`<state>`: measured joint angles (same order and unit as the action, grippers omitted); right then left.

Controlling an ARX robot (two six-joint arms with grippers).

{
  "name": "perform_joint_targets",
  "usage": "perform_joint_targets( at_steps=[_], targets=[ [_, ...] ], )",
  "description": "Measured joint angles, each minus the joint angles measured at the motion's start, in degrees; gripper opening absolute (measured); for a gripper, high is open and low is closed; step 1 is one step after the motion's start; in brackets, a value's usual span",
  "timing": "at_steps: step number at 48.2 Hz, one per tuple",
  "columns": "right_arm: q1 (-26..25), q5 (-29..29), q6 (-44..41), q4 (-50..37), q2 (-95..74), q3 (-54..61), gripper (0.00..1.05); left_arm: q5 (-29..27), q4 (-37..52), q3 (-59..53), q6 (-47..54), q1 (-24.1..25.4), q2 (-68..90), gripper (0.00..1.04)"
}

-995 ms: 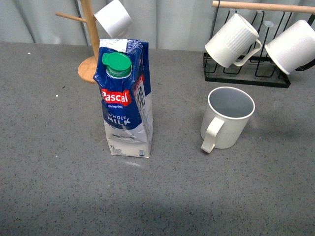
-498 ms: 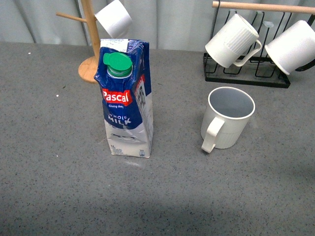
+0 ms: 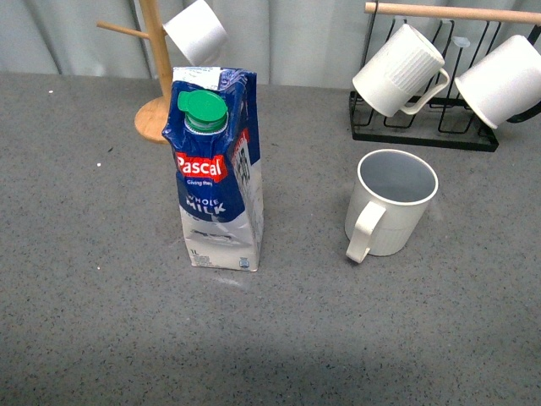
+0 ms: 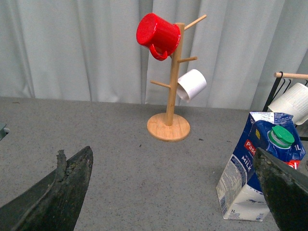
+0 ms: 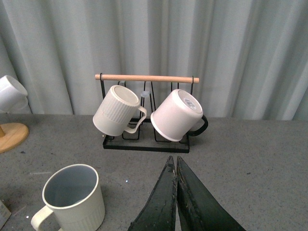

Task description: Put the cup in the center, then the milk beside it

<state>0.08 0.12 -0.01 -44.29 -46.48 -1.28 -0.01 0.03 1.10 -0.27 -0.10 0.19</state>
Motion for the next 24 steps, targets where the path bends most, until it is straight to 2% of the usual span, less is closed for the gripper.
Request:
perform_joint_targets(
  at_steps=[11, 24],
  targets=[
    [0.02, -0.02, 0.00, 10.84, 12.28, 0.98, 0.01, 0.00, 0.00, 0.00, 0.00, 0.00, 0.00, 0.98],
    [0.02, -0.02, 0.00, 19.12, 21.20, 1.01, 0.01, 0.00, 0.00, 0.00, 0.00, 0.00, 0.00, 0.98]
  ],
)
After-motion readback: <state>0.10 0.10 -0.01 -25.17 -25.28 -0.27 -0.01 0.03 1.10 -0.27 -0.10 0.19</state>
